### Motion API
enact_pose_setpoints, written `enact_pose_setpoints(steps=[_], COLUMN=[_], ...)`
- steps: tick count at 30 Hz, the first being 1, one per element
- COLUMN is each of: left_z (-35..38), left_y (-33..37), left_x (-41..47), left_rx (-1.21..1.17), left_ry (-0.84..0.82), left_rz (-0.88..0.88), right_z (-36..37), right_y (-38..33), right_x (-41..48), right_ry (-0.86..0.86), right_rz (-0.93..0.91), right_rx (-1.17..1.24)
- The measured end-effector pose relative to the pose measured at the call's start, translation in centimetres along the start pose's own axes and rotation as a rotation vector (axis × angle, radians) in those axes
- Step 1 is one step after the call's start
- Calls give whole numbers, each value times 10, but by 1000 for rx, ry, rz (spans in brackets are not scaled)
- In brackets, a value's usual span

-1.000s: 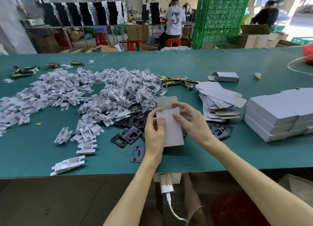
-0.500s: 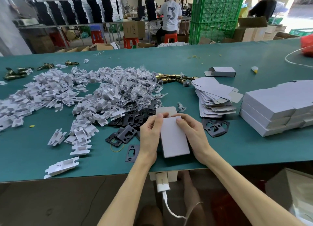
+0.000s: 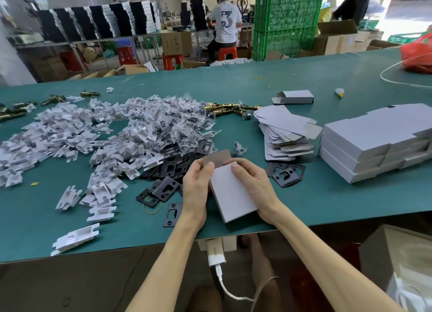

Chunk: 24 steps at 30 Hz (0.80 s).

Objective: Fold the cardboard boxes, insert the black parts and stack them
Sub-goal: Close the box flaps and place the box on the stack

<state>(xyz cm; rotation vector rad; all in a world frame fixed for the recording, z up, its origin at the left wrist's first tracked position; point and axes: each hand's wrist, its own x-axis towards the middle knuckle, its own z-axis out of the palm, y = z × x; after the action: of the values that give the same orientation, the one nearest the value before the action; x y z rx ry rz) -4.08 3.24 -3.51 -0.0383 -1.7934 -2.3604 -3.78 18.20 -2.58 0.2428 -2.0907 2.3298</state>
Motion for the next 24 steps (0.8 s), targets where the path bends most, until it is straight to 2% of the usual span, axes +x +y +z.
enact_pose_setpoints(steps=[4, 9, 14, 19, 24], left_z=[3, 7, 6, 4, 2], left_y=[2, 10, 5, 2, -1], left_x=[-2, -7, -6, -6, -2], left_rx=[15, 44, 134, 187, 80], left_ry=[30, -1, 44, 43, 208], left_rz=[5, 8, 37, 55, 55], right_z=[1, 2, 2, 2, 2], right_y=[1, 0, 5, 2, -1], right_x=[0, 1, 2, 0, -2], right_ry=[12, 95, 148, 83, -95], right_rz=[0, 98, 67, 68, 51], right_rx=[-13, 50, 7, 36, 66])
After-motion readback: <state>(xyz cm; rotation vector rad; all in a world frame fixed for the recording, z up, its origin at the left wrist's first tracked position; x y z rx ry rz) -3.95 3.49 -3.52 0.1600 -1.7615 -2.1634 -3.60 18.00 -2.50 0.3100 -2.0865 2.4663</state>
